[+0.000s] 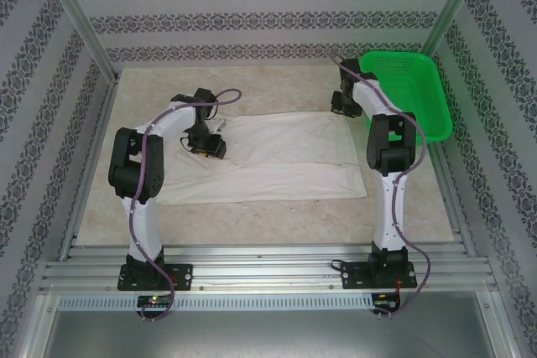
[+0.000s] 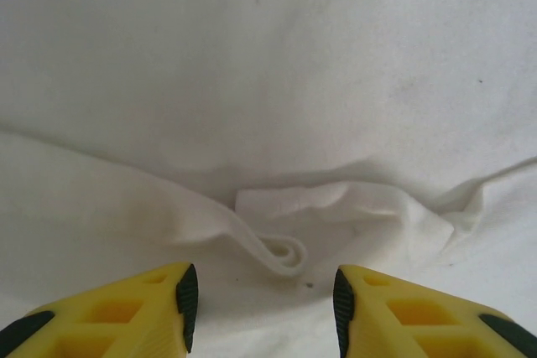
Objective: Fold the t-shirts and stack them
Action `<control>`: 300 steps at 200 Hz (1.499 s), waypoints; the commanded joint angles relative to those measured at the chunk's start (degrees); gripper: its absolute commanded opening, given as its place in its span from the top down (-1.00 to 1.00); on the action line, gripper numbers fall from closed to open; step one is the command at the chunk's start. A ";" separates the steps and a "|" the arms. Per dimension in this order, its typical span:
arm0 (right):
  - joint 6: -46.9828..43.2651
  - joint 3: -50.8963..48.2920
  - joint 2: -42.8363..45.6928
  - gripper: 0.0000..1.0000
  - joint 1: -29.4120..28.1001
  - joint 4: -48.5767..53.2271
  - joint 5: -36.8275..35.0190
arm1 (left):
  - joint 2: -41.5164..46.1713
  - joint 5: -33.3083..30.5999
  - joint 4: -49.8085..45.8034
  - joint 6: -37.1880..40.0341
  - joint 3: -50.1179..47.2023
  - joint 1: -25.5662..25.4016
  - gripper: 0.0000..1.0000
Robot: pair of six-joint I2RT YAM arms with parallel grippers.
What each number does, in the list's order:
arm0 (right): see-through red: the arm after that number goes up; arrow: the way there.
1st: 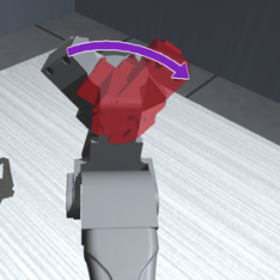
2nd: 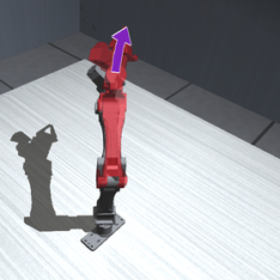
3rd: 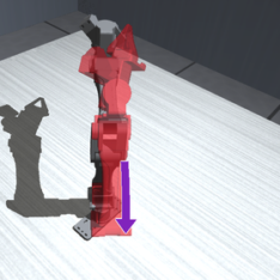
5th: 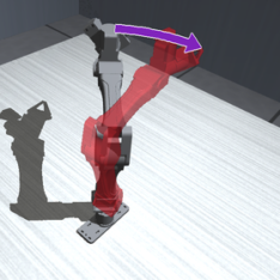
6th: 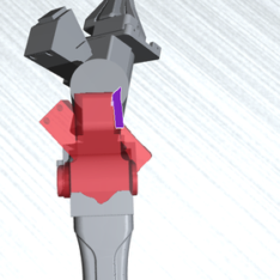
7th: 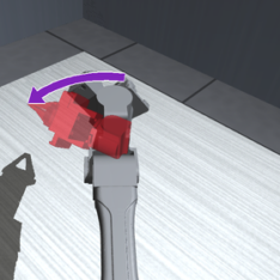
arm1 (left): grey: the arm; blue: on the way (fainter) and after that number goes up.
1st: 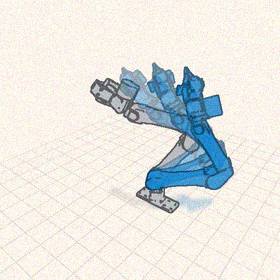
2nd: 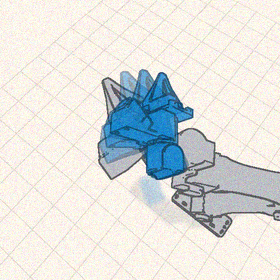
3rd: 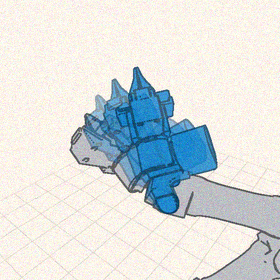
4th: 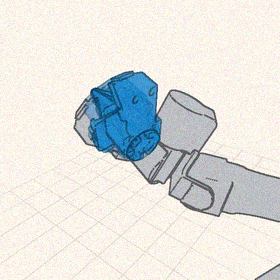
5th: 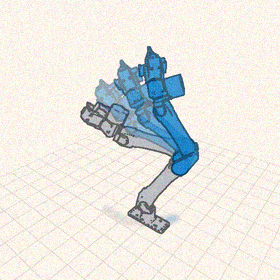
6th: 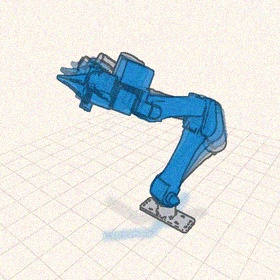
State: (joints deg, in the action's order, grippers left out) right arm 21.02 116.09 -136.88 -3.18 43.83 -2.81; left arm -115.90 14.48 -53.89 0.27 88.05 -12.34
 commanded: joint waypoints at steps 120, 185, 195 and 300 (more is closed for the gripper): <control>-0.52 -1.28 2.76 0.69 0.89 -0.42 0.73 | -0.36 -1.04 6.29 -18.72 -3.64 -0.71 0.02; -0.23 -1.39 2.67 0.69 1.01 -0.77 1.14 | -3.33 -1.83 3.94 -22.90 -0.72 -2.26 0.10; -0.19 -1.57 2.80 0.69 0.98 -0.83 1.20 | -3.69 -2.32 3.57 -23.10 -0.51 -2.50 0.15; -0.55 -2.84 3.44 0.69 0.98 -1.29 1.30 | -5.15 -4.20 -1.60 -21.98 7.08 -2.50 0.80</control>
State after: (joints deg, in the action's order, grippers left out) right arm 21.02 113.86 -136.44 -2.72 42.59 -2.04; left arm -119.85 11.68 -51.16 -21.87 91.98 -14.20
